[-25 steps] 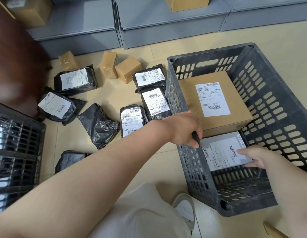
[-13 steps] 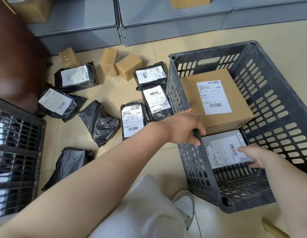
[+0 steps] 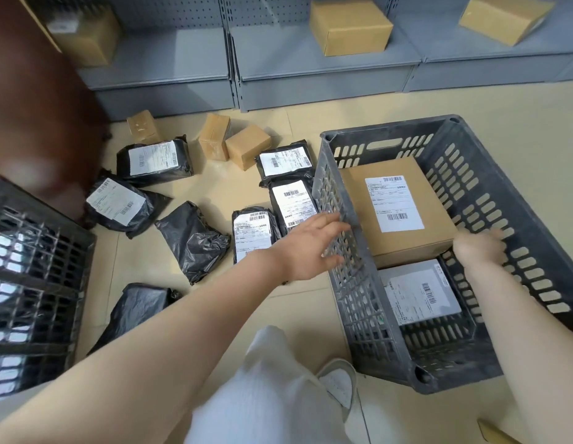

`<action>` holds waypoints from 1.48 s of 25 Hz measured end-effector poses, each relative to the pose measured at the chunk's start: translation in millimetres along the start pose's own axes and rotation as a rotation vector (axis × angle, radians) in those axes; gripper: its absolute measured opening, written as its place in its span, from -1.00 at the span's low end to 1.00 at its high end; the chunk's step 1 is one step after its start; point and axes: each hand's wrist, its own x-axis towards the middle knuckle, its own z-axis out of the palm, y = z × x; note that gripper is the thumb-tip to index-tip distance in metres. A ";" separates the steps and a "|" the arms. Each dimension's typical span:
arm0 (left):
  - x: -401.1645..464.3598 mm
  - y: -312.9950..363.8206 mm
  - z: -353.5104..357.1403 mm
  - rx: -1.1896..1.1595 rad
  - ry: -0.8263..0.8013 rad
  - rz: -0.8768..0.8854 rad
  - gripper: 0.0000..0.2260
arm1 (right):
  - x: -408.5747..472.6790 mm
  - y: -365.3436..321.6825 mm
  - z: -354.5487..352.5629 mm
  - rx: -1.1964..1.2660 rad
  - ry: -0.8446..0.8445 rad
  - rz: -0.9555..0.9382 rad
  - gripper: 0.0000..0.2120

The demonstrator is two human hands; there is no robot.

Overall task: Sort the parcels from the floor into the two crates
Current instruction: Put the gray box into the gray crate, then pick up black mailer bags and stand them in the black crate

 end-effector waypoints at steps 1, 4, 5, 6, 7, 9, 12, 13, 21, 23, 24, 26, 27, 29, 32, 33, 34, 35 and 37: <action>-5.5 -7.6 -4.4 -0.007 0.016 -0.030 -0.43 | -6.0 -16.6 -3.7 0.073 0.036 -0.061 -0.44; -22.3 -36.2 -17.9 0.020 0.037 -0.127 -0.41 | -28.1 -64.7 -0.4 0.249 -0.008 -0.218 -0.42; -27.9 -47.0 -22.9 0.044 0.035 -0.167 -0.40 | -38.5 -82.0 4.1 0.280 -0.040 -0.266 -0.42; -32.8 -58.3 -27.0 0.063 0.030 -0.209 -0.40 | -49.1 -97.7 9.3 0.294 -0.064 -0.320 -0.42; -39.2 -72.8 -33.6 0.073 0.031 -0.254 -0.39 | -62.2 -114.8 17.5 0.291 -0.089 -0.384 -0.43; -48.5 -98.1 -45.3 0.078 0.036 -0.339 -0.38 | -85.6 -139.7 31.5 0.258 -0.120 -0.515 -0.45; -65.6 -140.9 -64.5 0.060 0.085 -0.469 -0.38 | -124.2 -170.6 63.8 0.215 -0.170 -0.690 -0.44; -71.0 -154.1 -69.2 0.040 0.108 -0.508 -0.38 | -135.7 -178.5 76.6 0.197 -0.186 -0.740 -0.44; -88.7 -247.5 -42.1 -0.159 0.124 -0.794 -0.42 | -176.5 -173.5 204.6 -0.020 -0.447 -0.716 -0.46; -85.0 -258.5 -24.9 -0.202 0.086 -0.843 -0.44 | -177.7 -154.1 233.5 -0.110 -0.544 -0.659 -0.46; -82.2 -261.5 -16.7 -0.233 0.066 -0.860 -0.45 | -177.8 -144.2 245.4 -0.175 -0.590 -0.642 -0.44; -75.6 -267.1 1.6 -0.293 0.032 -0.879 -0.46 | -179.4 -125.5 265.5 -0.264 -0.660 -0.598 -0.42; -72.3 -267.8 10.3 -0.314 0.016 -0.879 -0.47 | -180.0 -117.5 272.2 -0.277 -0.684 -0.563 -0.43; -66.5 -269.4 28.2 -0.350 -0.012 -0.874 -0.48 | -179.8 -101.7 285.6 -0.297 -0.699 -0.495 -0.48; -63.1 -269.3 49.1 -0.282 -0.130 -0.814 -0.51 | -177.0 -81.8 299.8 -0.380 -0.759 -0.431 -0.57; -63.1 -269.5 54.7 -0.236 -0.177 -0.779 -0.52 | -176.4 -76.7 303.1 -0.407 -0.797 -0.425 -0.57; -62.0 -268.5 60.1 -0.215 -0.197 -0.755 -0.53 | -175.9 -72.3 306.3 -0.431 -0.831 -0.431 -0.56; -60.5 -267.2 65.8 -0.241 -0.199 -0.752 -0.53 | -175.8 -68.9 309.0 -0.449 -0.852 -0.443 -0.54; -54.8 -258.3 75.7 -0.432 -0.162 -0.788 -0.52 | -178.3 -64.1 312.8 -0.431 -0.857 -0.460 -0.55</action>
